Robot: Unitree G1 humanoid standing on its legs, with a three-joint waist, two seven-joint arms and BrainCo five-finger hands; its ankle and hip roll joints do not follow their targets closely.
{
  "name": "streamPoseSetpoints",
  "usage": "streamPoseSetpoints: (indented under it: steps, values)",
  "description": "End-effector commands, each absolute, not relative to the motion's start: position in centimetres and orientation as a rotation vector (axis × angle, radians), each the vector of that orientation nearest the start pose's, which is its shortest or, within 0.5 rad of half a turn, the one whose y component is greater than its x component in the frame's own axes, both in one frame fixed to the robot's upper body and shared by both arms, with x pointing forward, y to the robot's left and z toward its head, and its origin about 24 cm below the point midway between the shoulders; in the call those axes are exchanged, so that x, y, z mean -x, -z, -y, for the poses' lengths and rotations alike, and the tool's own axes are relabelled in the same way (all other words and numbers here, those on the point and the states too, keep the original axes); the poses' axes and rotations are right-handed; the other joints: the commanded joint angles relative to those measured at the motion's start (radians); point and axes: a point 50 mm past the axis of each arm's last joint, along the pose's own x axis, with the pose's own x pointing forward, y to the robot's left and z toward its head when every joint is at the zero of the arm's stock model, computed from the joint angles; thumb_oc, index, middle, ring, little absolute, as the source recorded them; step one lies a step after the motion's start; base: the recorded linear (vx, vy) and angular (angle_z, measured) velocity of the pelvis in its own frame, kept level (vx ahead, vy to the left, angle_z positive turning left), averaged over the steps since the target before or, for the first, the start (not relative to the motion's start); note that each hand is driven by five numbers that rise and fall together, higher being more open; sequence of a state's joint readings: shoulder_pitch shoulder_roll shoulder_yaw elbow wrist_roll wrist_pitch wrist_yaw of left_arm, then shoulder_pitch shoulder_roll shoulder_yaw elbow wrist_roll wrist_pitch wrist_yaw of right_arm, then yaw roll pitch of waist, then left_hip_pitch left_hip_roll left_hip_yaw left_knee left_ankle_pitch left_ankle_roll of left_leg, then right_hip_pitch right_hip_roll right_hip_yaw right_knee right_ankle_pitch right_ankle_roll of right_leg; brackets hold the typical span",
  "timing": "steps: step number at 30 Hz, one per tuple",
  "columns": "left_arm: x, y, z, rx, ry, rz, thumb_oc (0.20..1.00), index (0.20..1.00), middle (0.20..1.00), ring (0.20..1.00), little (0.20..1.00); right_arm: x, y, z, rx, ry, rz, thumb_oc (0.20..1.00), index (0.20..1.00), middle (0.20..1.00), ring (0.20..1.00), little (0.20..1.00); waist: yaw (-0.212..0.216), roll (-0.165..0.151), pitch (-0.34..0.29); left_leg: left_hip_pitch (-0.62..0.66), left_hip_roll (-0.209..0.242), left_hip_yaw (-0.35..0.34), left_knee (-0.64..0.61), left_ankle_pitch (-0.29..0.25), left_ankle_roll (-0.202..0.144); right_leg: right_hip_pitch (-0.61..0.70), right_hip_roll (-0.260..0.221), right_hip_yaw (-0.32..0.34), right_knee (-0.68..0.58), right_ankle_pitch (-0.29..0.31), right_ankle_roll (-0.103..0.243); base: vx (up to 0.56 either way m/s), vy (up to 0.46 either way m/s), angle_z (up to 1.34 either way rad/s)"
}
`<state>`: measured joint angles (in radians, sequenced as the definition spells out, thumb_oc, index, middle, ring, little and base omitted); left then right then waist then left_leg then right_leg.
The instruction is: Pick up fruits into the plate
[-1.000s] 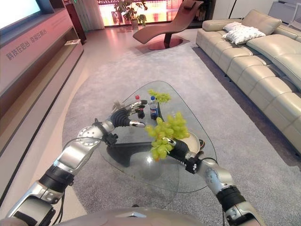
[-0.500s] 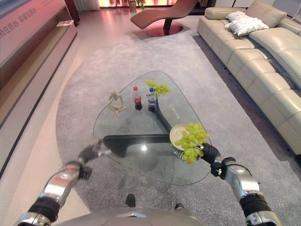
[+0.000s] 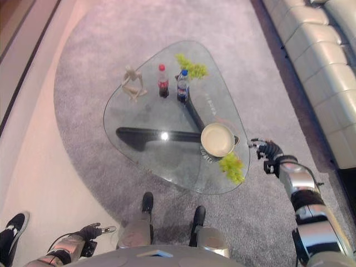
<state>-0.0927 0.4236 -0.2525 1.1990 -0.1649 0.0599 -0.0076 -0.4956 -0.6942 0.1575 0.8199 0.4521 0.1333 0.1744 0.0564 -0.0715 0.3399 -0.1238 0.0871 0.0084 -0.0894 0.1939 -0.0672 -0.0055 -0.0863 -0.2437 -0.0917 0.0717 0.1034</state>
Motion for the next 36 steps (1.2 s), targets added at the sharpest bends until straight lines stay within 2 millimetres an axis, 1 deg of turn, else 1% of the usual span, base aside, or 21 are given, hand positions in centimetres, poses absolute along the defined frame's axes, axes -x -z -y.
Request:
streamPoseSetpoints:
  steps: [1,5,7,11,14,20,21,22,23,24,25,26,27,28,30,32,33,34,36]
  values:
    - [-15.3,12.6,-28.7,-0.415,-0.146,-1.096,1.000,1.000,1.000,1.000,1.000,-33.5,-10.0,32.7,0.250,0.149,-0.256,0.200,0.200,0.200,0.200,0.200,0.021,0.018,0.067,0.070,-0.031,0.028,0.003,-0.145,0.024,-0.045,-0.003,0.037,0.085,-0.004,0.002,-0.13,0.049,0.31]
    - [-17.6,11.9,-27.5,-0.405,-0.105,-1.013,1.000,1.000,1.000,1.000,1.000,-34.7,-13.3,33.1,0.289,0.192,-0.187,0.200,0.200,0.200,0.200,0.200,0.028,0.058,0.125,0.019,-0.052,0.000,0.008,-0.126,0.026,-0.103,-0.010,0.025,0.113,-0.002,0.001,-0.12,0.075,0.20]
    - [-18.2,11.7,-26.9,-0.394,-0.089,-0.992,1.000,1.000,1.000,1.000,1.000,-35.2,-14.5,33.0,0.295,0.202,-0.161,0.200,0.200,0.200,0.200,0.200,0.029,0.074,0.143,0.006,-0.061,-0.008,0.010,-0.122,0.027,-0.119,-0.012,0.022,0.125,-0.007,-0.001,-0.05,0.081,0.09]
    - [-18.8,11.6,-26.1,-0.364,-0.064,-0.970,1.000,1.000,1.000,1.000,1.000,-35.9,-15.9,32.5,0.311,0.206,-0.130,0.200,0.200,0.200,0.200,0.200,0.025,0.098,0.162,-0.008,-0.073,-0.018,0.009,-0.114,0.029,-0.143,-0.019,0.017,0.137,-0.012,-0.003,-0.03,0.096,0.02]
    - [-19.1,11.5,-25.7,-0.348,-0.053,-0.965,1.000,1.000,1.000,1.000,1.000,-36.1,-16.5,32.4,0.315,0.205,-0.121,0.200,0.200,0.200,0.200,0.200,0.021,0.106,0.164,-0.015,-0.081,-0.018,0.008,-0.111,0.029,-0.156,-0.028,0.013,0.141,-0.013,-0.003,-0.01,0.089,0.00]
    - [-19.2,11.4,-25.8,-0.340,-0.043,-0.965,1.000,1.000,1.000,1.000,1.000,-36.0,-16.3,32.4,0.288,0.194,-0.128,0.200,0.200,0.200,0.200,0.200,0.017,0.106,0.155,-0.012,-0.080,-0.003,0.014,-0.114,0.029,-0.161,-0.033,0.012,0.153,-0.017,-0.004,0.00,0.028,0.00]
    - [-19.4,11.4,-25.8,-0.332,-0.039,-0.960,1.000,1.000,1.000,1.000,1.000,-36.0,-15.9,32.2,0.267,0.185,-0.137,0.564,0.564,0.564,0.564,0.564,0.015,0.104,0.151,-0.009,-0.079,0.002,0.015,-0.116,0.028,-0.159,-0.033,0.012,0.154,-0.018,-0.005,0.00,0.000,0.00]
    - [-19.5,11.3,-25.7,-0.326,-0.039,-0.956,1.000,1.000,1.000,1.000,1.000,-35.9,-15.5,32.1,0.256,0.179,-0.146,1.000,1.000,1.000,1.000,1.000,0.014,0.102,0.147,-0.006,-0.078,0.006,0.016,-0.118,0.028,-0.157,-0.033,0.012,0.155,-0.019,-0.005,0.00,0.000,0.00]
    - [-19.5,11.3,-25.7,-0.324,-0.039,-0.954,1.000,1.000,1.000,1.000,1.000,-35.9,-15.4,32.1,0.254,0.177,-0.148,1.000,1.000,1.000,1.000,1.000,0.014,0.102,0.146,-0.005,-0.078,0.007,0.016,-0.119,0.028,-0.156,-0.032,0.012,0.155,-0.019,-0.005,0.00,0.000,0.00]
    - [-19.7,11.2,-25.7,-0.312,-0.043,-0.947,1.000,1.000,1.000,1.000,1.000,-35.8,-14.8,31.9,0.236,0.171,-0.157,1.000,1.000,1.000,1.000,1.000,0.011,0.099,0.140,0.001,-0.076,0.011,0.017,-0.122,0.027,-0.152,-0.031,0.014,0.154,-0.020,-0.005,0.00,0.000,0.00]
    - [-19.7,11.2,-25.7,-0.311,-0.043,-0.947,1.000,1.000,1.000,1.000,1.000,-35.8,-14.5,31.9,0.229,0.169,-0.160,1.000,1.000,1.000,1.000,1.000,0.010,0.098,0.138,0.003,-0.076,0.012,0.017,-0.122,0.027,-0.151,-0.031,0.015,0.154,-0.020,-0.005,0.00,0.000,0.00]
    - [-19.7,11.2,-25.7,-0.315,-0.029,-0.946,1.000,1.000,1.000,1.000,1.000,-35.5,-13.3,31.6,0.197,0.160,-0.180,1.000,1.000,1.000,1.000,1.000,0.007,0.093,0.126,0.011,-0.073,0.018,0.017,-0.126,0.025,-0.143,-0.031,0.015,0.151,-0.020,-0.005,0.00,0.000,0.00]
    - [-19.7,11.2,-25.7,-0.315,-0.030,-0.946,1.000,1.000,1.000,1.000,1.000,-35.4,-12.8,31.5,0.190,0.158,-0.188,1.000,1.000,1.000,1.000,1.000,0.007,0.092,0.123,0.013,-0.071,0.020,0.017,-0.127,0.025,-0.141,-0.031,0.014,0.151,-0.020,-0.005,0.04,-0.023,-0.01]
    - [-19.7,11.2,-25.7,-0.306,-0.029,-0.948,1.000,1.000,1.000,1.000,1.000,-34.8,-10.8,31.0,0.157,0.148,-0.221,1.000,1.000,1.000,1.000,1.000,0.001,0.086,0.107,0.023,-0.068,0.026,0.018,-0.131,0.024,-0.130,-0.030,0.015,0.148,-0.021,-0.006,0.05,-0.028,0.01]
    - [-19.5,11.3,-25.7,-0.298,-0.028,-0.952,1.000,1.000,1.000,1.000,1.000,-34.0,-8.1,30.4,0.097,0.135,-0.278,1.000,1.000,1.000,1.000,1.000,-0.003,0.079,0.090,0.036,-0.064,0.032,0.019,-0.135,0.023,-0.116,-0.030,0.017,0.145,-0.023,-0.007,0.05,-0.030,-0.01]
    - [-19.2,11.6,-25.6,-0.289,-0.030,-0.974,1.000,1.000,1.000,1.000,1.000,-32.4,-4.2,29.1,0.036,0.119,-0.355,1.000,1.000,1.000,1.000,1.000,-0.011,0.070,0.067,0.054,-0.059,0.039,0.020,-0.141,0.023,-0.096,-0.026,0.022,0.142,-0.026,-0.010,0.08,-0.037,-0.06]
    - [-18.8,11.8,-25.5,-0.277,-0.031,-0.993,1.000,1.000,1.000,1.000,1.000,-31.0,-1.5,28.3,-0.026,0.122,-0.412,1.000,1.000,1.000,1.000,1.000,-0.016,0.065,0.048,0.068,-0.057,0.044,0.021,-0.145,0.024,-0.081,-0.023,0.026,0.139,-0.029,-0.011,0.10,-0.039,-0.05]
    - [-18.5,12.0,-25.5,-0.275,-0.031,-1.003,1.000,1.000,1.000,1.000,1.000,-30.1,-0.1,28.0,-0.054,0.119,-0.449,1.000,1.000,1.000,1.000,1.000,-0.018,0.062,0.038,0.074,-0.056,0.045,0.021,-0.147,0.024,-0.073,-0.022,0.028,0.137,-0.030,-0.012,0.12,-0.042,-0.06]
    - [-17.4,12.7,-25.2,-0.267,-0.025,-1.045,1.000,1.000,1.000,1.000,1.000,-26.7,4.2,27.4,-0.114,0.120,-0.564,1.000,1.000,1.000,1.000,1.000,-0.022,0.054,0.003,0.097,-0.052,0.053,0.022,-0.151,0.024,-0.045,-0.020,0.033,0.129,-0.032,-0.012,0.13,-0.038,-0.12]
